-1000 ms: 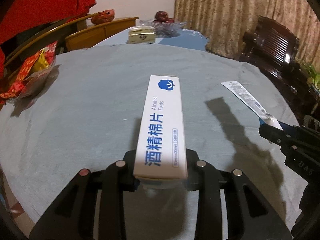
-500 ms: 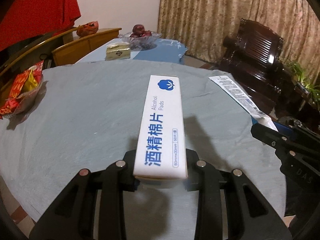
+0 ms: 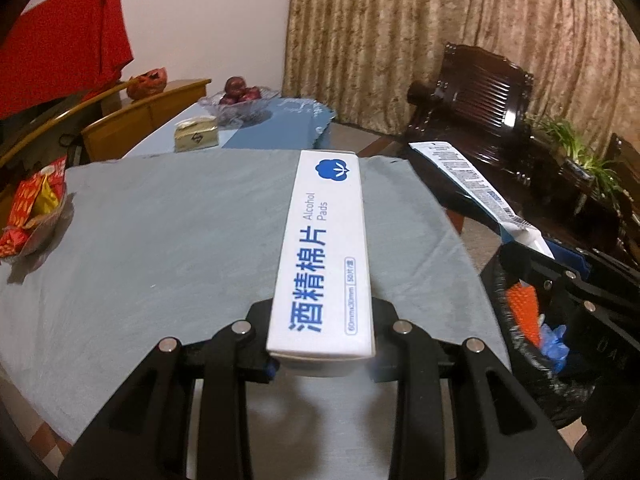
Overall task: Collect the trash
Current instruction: 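Lift and carry the box and tube over the bin with both tools, then open both tools to drop the box and tube into the bin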
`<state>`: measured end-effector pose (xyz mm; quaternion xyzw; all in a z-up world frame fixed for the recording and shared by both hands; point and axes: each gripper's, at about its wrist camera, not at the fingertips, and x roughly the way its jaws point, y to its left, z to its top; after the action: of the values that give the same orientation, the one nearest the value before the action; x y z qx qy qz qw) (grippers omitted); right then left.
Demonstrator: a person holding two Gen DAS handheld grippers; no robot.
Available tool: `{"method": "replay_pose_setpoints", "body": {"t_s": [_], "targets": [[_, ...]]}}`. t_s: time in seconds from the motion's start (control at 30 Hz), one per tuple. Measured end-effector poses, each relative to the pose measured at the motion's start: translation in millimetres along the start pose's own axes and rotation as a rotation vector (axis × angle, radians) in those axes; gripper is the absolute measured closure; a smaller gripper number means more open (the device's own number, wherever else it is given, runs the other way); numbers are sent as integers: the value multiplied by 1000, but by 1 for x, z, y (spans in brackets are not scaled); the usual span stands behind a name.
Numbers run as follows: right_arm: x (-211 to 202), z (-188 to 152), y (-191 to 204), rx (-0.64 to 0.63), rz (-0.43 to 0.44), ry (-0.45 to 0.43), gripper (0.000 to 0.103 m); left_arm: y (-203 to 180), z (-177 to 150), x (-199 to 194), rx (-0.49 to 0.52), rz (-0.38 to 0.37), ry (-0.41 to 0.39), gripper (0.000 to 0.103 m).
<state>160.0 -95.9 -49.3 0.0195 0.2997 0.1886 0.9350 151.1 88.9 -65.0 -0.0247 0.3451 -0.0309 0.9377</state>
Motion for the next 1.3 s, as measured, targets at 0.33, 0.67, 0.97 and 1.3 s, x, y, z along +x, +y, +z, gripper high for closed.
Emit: {"method": "replay_pose_setpoints", "body": {"t_s": [0.33, 0.67, 0.97, 1.3], "targets": [[-46, -4, -33, 25, -51, -58, 73, -53, 8, -14, 50, -73, -36, 73], [-86, -13, -72, 73, -134, -104, 73, -107, 11, -16, 120, -157, -49, 73], [-114, -28, -116, 129, -217, -111, 73, -161, 6, -8, 200, -243, -46, 73], [-131, -48, -161, 187, -310, -95, 73, -224, -4, 13, 293, -338, -28, 73]]}}
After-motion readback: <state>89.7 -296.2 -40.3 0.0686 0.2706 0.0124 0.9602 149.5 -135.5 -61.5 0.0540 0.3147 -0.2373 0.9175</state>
